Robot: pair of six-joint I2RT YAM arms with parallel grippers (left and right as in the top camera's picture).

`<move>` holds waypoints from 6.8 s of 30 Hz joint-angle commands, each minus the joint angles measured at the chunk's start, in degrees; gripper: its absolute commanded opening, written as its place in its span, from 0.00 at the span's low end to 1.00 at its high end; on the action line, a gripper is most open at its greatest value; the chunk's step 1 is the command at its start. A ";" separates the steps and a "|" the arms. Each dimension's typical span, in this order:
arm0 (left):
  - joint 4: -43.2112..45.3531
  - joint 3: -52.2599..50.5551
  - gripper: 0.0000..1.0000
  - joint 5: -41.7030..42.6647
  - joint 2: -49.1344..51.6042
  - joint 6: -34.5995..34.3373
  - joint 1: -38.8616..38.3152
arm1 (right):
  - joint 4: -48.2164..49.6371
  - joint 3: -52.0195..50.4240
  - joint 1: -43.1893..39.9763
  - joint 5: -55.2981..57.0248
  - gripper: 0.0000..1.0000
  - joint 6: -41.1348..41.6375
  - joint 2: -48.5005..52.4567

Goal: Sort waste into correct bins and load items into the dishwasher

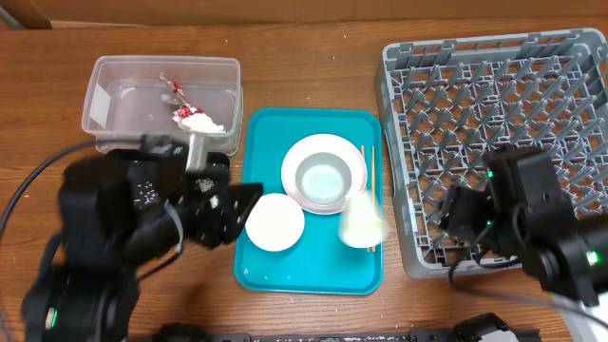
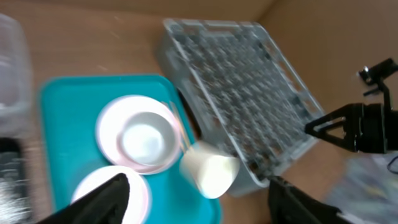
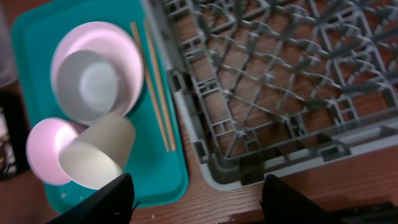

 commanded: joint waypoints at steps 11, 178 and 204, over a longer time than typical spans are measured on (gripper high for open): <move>-5.20 0.92 0.78 -10.51 -4.07 4.24 -0.72 | 4.57 0.39 -7.48 -14.75 0.79 -11.76 8.98; -2.97 0.85 1.00 1.60 14.60 -2.36 -6.82 | 3.23 -7.45 -18.86 -14.64 0.76 -14.49 17.90; -6.32 -20.68 1.00 -46.77 -10.05 -16.20 -6.80 | 13.70 -5.55 -18.27 -25.55 0.95 -16.59 -11.52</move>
